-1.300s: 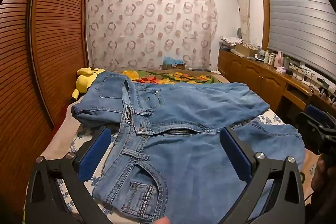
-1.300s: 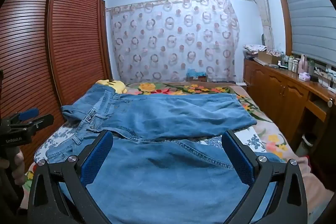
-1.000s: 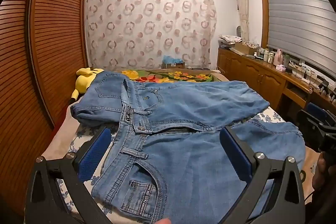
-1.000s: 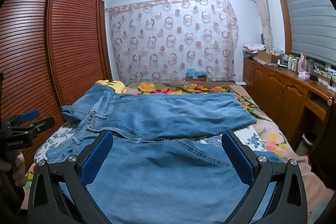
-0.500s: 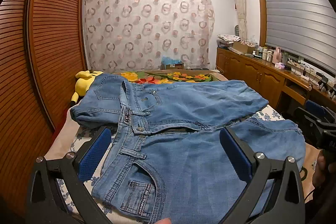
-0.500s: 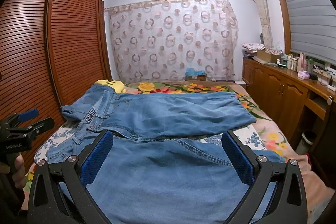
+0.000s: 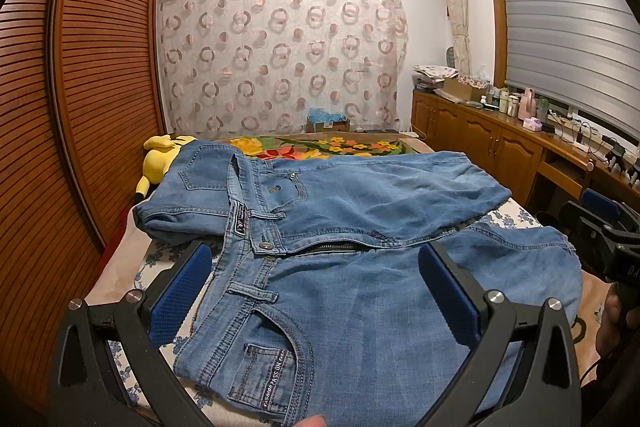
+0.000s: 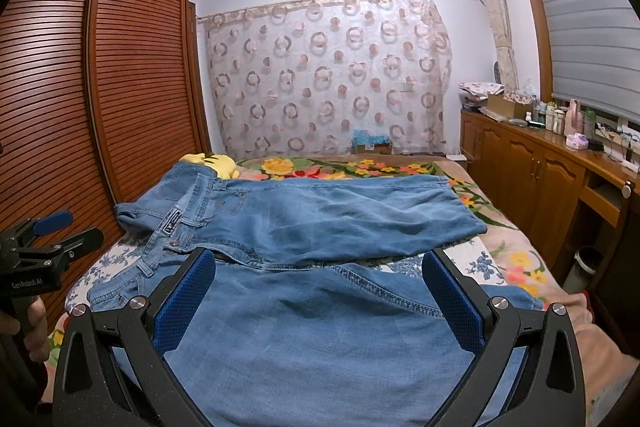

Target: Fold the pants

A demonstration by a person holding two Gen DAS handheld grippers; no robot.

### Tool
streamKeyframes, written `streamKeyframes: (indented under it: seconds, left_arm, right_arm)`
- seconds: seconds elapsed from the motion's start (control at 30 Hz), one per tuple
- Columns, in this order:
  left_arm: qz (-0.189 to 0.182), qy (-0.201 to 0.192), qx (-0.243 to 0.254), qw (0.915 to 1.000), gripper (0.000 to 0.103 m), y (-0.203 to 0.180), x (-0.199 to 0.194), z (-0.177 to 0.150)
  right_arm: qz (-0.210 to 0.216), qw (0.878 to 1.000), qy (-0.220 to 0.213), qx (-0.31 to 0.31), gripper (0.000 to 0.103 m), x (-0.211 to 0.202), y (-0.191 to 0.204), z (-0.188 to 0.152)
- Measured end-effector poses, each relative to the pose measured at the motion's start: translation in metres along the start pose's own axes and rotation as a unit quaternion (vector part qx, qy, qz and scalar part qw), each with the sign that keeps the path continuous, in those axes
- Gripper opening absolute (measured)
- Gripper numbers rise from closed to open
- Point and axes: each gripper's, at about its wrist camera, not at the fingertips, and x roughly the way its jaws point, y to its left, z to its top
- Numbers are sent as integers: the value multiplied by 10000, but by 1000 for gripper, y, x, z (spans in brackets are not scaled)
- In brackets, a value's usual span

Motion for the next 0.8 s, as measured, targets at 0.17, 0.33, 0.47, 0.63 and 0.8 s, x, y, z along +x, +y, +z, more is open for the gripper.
streamKeyframes:
  seconds: [0.17, 0.33, 0.47, 0.63, 0.8]
  left_arm:
    - [10, -3, 5, 10000, 103, 0, 0, 0]
    - [14, -3, 6, 10000, 103, -2, -1, 1]
    - [11, -6, 17, 10000, 103, -1, -1, 1]
    - [7, -18, 20, 10000, 103, -2, -2, 1]
    - [7, -20, 20, 10000, 103, -3, -3, 1]
  right_arm:
    - [-4, 10000, -7, 4, 103, 0, 0, 0]
    - [0, 10000, -5, 0, 103, 0, 0, 0]
    - [-2, 10000, -9, -1, 103, 0, 0, 0]
    - [4, 10000, -16, 0, 103, 0, 0, 0]
    - [2, 10000, -18, 4, 103, 0, 1, 0]
